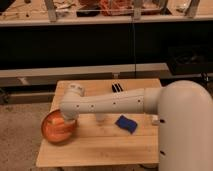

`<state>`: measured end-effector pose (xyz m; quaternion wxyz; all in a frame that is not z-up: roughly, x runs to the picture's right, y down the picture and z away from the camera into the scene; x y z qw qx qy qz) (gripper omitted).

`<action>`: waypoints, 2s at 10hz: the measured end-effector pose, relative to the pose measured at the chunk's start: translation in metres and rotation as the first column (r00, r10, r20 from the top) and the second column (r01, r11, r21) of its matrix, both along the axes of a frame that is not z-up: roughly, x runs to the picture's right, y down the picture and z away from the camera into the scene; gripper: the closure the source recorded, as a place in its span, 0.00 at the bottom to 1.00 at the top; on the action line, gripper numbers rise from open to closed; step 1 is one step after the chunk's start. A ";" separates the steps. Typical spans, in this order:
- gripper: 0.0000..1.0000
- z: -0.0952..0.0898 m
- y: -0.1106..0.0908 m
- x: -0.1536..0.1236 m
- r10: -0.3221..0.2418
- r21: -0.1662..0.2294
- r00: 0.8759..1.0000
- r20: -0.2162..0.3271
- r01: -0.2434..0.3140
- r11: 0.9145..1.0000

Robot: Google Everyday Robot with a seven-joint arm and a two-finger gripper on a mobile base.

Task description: Place the pepper in the ceramic bowl

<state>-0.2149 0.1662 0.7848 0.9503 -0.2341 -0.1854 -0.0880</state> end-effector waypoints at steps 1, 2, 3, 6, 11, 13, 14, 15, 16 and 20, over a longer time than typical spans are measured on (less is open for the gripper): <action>1.00 0.000 -0.002 -0.008 -0.004 0.005 1.000 0.004 0.004 1.000; 1.00 0.001 -0.005 -0.012 -0.007 0.011 1.000 0.006 0.007 1.000; 1.00 0.003 -0.009 -0.012 -0.008 0.018 1.000 0.006 0.008 1.000; 0.87 0.004 -0.009 -0.016 -0.022 0.020 1.000 0.010 0.022 1.000; 0.40 0.006 -0.012 -0.017 -0.042 0.023 0.999 0.011 0.042 0.999; 0.42 0.008 -0.013 -0.015 -0.049 0.025 0.999 0.009 0.049 0.998; 0.47 0.008 -0.014 -0.016 -0.054 0.026 0.999 0.010 0.053 0.998; 0.48 0.008 -0.014 -0.016 -0.056 0.026 0.998 0.011 0.056 0.998; 0.45 0.009 -0.014 -0.017 -0.061 0.027 0.998 0.011 0.061 0.998; 0.37 0.011 -0.015 -0.018 -0.078 0.029 0.997 0.012 0.078 0.997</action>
